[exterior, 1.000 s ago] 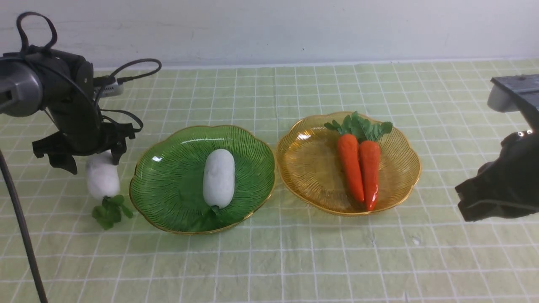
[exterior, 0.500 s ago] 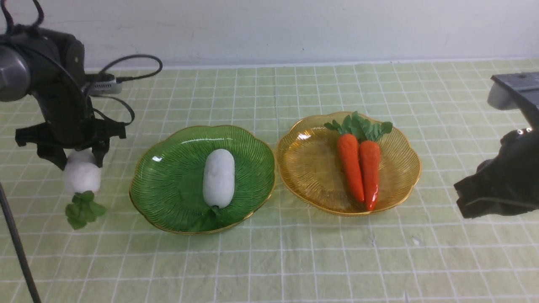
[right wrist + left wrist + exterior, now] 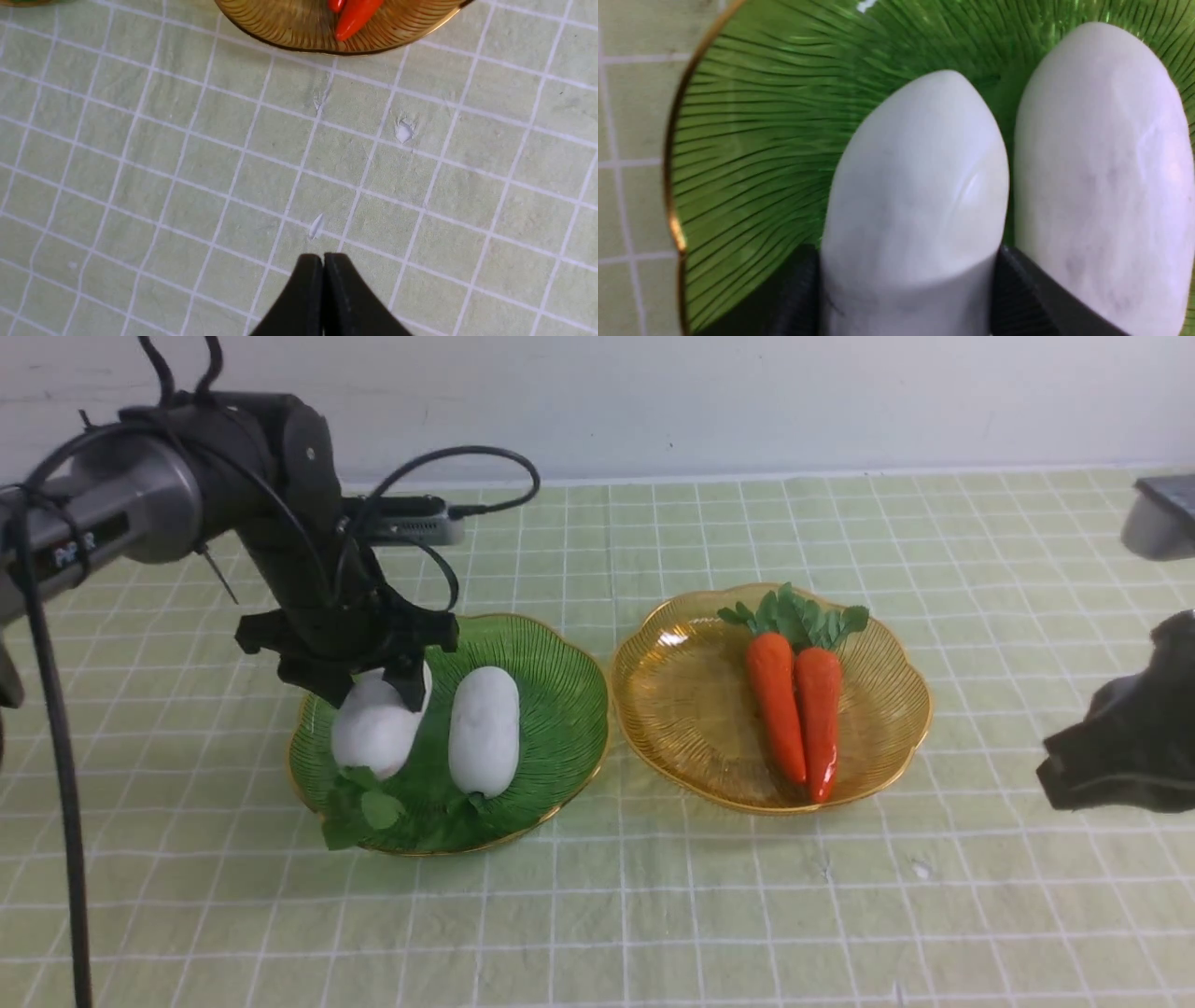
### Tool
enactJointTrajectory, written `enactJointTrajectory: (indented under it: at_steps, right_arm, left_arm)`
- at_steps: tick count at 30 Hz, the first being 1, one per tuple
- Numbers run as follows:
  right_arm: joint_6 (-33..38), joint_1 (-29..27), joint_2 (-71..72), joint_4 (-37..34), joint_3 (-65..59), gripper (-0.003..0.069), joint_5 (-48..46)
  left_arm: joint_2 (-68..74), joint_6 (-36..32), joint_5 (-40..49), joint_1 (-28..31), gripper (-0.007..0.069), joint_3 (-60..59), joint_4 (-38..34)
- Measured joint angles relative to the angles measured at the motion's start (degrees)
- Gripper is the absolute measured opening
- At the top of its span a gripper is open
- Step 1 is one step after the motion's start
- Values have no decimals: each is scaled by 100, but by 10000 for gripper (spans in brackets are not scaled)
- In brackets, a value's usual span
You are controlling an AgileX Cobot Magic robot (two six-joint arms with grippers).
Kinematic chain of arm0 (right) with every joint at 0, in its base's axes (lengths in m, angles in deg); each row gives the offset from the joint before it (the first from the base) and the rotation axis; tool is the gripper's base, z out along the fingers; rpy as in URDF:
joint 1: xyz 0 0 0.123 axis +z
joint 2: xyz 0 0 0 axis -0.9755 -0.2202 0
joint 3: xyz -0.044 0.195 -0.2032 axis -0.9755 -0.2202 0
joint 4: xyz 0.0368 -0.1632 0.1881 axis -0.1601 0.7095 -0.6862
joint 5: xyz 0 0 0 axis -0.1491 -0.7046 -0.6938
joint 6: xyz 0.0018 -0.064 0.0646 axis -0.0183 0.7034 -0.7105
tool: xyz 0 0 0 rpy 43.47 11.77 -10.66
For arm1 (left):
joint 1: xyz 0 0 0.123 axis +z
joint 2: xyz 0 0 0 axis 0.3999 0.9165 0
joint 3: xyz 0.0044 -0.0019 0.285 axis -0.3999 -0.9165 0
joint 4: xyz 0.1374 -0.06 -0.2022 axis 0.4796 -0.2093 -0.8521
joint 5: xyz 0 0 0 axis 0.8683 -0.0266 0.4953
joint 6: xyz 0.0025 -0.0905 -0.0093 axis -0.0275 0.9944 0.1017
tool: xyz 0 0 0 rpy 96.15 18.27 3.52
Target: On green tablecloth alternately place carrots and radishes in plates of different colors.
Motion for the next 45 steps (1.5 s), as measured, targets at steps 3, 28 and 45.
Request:
enactJointTrajectory:
  at_steps: [3,28,45]
  right_arm:
    - [0,0,491,0,0,-13,-161]
    - [-6,0,5271,284,-4226,-13,4351]
    - [-6,0,5271,280,-4413,-13,4311]
  left_arm:
    - [61,0,-118,-69,409,-6,-10]
    - [61,-2,573,-82,104,751,-2]
    - [61,-45,660,-82,-8,756,95]
